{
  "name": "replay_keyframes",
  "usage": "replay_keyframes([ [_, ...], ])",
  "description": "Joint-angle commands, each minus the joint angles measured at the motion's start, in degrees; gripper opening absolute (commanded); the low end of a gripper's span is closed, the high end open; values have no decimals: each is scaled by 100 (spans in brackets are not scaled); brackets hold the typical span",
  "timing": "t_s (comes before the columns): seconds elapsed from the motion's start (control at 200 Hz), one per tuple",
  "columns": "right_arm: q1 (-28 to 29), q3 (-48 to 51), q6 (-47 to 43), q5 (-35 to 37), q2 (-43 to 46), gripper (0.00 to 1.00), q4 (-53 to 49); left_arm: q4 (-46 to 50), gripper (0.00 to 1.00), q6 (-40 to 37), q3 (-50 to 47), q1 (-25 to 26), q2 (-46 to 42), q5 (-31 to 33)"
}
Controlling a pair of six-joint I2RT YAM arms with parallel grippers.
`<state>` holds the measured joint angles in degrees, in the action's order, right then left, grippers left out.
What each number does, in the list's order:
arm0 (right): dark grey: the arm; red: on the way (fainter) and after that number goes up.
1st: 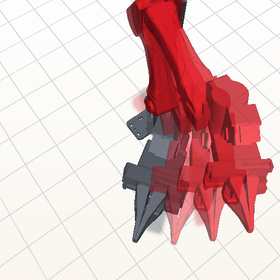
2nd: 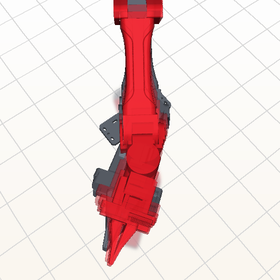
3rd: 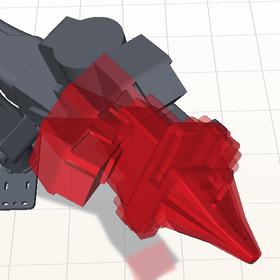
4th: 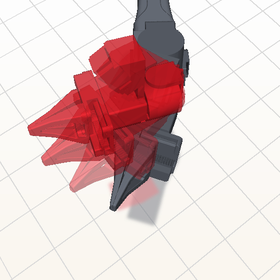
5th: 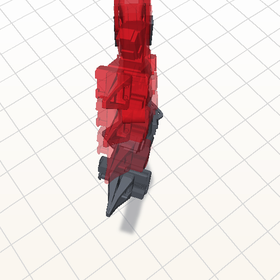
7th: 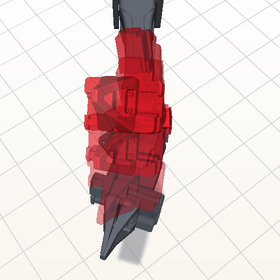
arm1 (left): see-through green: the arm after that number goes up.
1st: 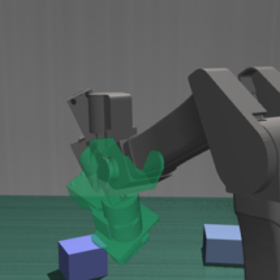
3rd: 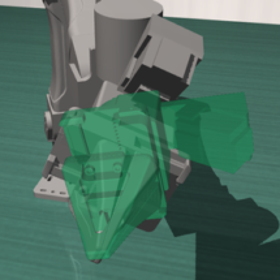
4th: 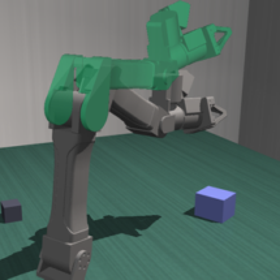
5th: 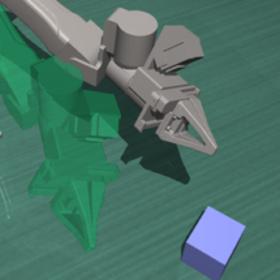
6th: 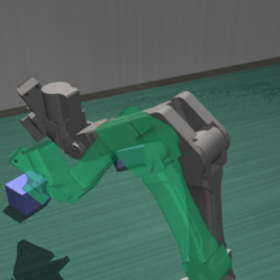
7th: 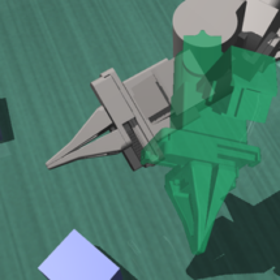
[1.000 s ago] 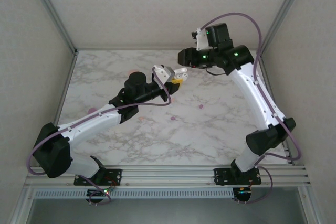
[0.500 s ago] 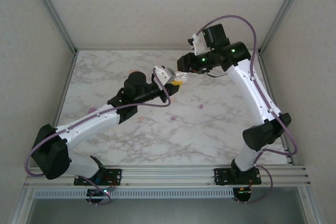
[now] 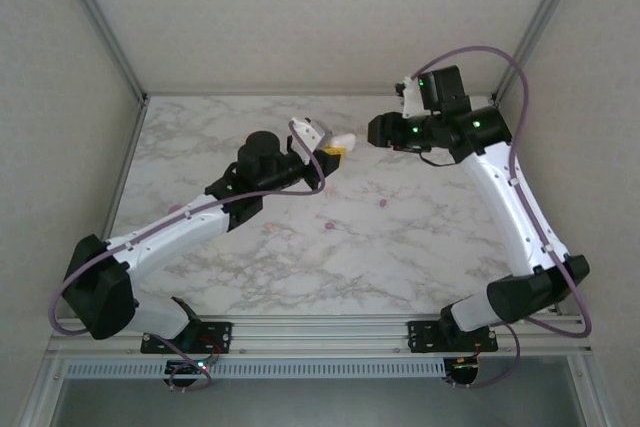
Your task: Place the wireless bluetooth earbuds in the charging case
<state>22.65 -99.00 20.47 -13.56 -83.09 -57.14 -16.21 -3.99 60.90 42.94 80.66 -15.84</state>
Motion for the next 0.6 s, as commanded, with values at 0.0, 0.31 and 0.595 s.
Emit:
replay_keyframes([
  [0.0, -268, 555, 422, 667, 325, 50, 519, 364, 22, 984, 349, -303, 431, -333],
  [0.31, -672, 1688, 796, 404, 673, 48, 977, 2874, 21, 2051, 2848, -532, 3024, -1338],
  [0.595, -795, 2154, 935, 347, 880, 48, 1100, 3854, 22, 3322, 4789, -543, 5107, -1720],
])
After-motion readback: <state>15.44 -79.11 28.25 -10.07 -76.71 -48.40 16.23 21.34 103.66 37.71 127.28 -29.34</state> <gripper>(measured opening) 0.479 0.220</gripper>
